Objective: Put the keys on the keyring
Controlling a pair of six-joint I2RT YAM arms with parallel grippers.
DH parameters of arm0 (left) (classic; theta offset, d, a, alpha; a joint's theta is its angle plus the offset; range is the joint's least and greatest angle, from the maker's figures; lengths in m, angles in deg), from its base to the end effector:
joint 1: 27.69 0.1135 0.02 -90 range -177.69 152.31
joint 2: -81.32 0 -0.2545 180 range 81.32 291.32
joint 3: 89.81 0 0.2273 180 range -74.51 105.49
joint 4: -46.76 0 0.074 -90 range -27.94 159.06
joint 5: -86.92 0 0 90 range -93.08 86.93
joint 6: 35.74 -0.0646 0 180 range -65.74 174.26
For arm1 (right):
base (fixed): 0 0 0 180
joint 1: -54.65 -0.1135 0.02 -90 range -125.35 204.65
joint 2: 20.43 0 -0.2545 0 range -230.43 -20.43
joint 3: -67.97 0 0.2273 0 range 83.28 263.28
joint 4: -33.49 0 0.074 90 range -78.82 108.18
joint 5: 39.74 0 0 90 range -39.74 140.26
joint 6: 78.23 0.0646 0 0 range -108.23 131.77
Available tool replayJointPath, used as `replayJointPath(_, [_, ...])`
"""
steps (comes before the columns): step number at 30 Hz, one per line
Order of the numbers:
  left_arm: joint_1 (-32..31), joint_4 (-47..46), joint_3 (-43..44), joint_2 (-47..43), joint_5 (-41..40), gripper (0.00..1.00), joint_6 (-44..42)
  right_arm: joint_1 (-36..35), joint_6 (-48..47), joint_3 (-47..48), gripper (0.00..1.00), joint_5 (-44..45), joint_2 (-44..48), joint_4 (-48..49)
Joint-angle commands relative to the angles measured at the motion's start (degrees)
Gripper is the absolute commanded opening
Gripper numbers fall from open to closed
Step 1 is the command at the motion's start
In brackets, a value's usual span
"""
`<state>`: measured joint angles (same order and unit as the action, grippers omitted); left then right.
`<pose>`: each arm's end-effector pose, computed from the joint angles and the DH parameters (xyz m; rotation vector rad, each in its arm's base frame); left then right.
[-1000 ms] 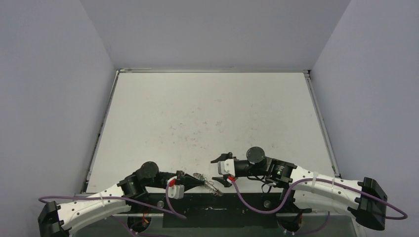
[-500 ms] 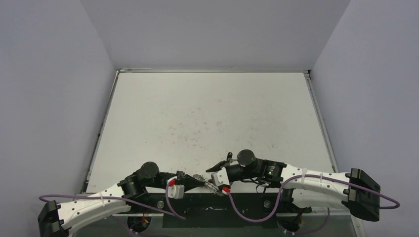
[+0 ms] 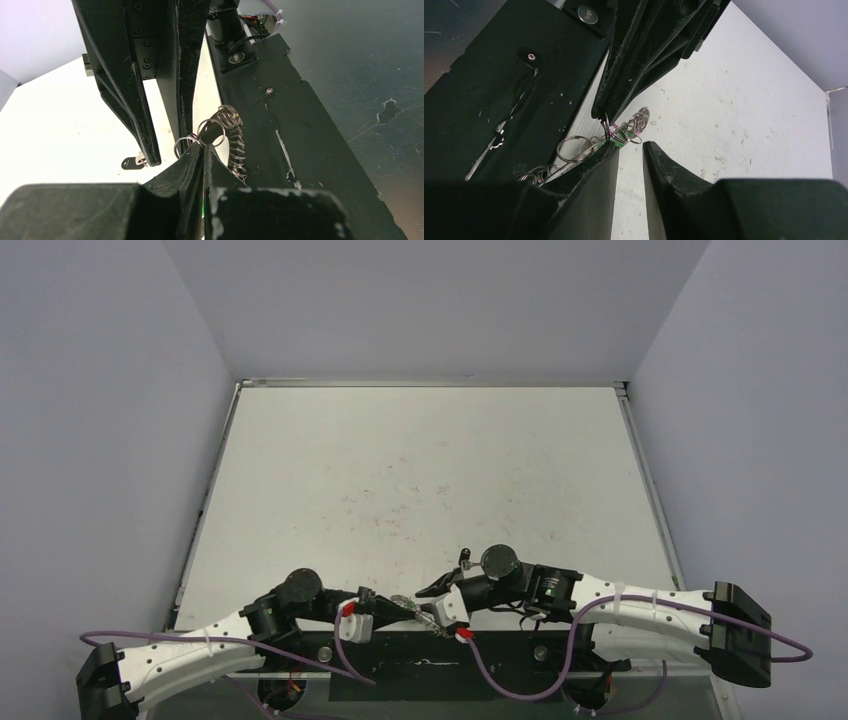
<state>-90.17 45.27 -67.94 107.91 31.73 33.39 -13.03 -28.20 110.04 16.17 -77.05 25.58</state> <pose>0.0347 -0.1463 0.2016 1.4637 0.9083 -1.0385 0.0492 0.2152 0.2202 -1.8178 0.8318 0.8965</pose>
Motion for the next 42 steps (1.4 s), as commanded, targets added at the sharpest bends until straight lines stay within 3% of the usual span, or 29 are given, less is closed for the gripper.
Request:
replayJointPath(1, [-0.2, -4.0, 0.4, -0.1, -0.4, 0.00, 0.9, -1.2, -1.8, 3.3, 0.23, -4.8, 0.7, 1.4])
replayJointPath(8, [-0.3, -3.8, 0.3, -0.5, -1.0, 0.00, 1.4, -1.3, -0.3, 2.6, 0.00, -4.8, 2.5, 1.4])
replayJointPath(23, [-0.3, -2.5, 0.3, -4.7, -3.1, 0.00, 5.7, -1.2, 7.0, 0.5, 0.00, 3.8, 7.6, 1.5])
replayJointPath(27, [-0.3, -2.1, 0.3, -5.7, -4.8, 0.00, 9.4, -1.2, 7.8, 0.6, 0.24, 2.5, 8.0, 1.1])
replayJointPath(29, [-0.3, -2.2, 0.2, -6.1, -6.0, 0.00, 10.9, -1.2, 8.5, 0.5, 0.28, 1.1, 7.9, 1.3])
replayJointPath(42, [-0.3, -3.3, 0.5, -4.8, -7.5, 0.00, 11.2, -1.1, 12.5, 2.7, 0.19, -1.0, 3.8, 0.8])
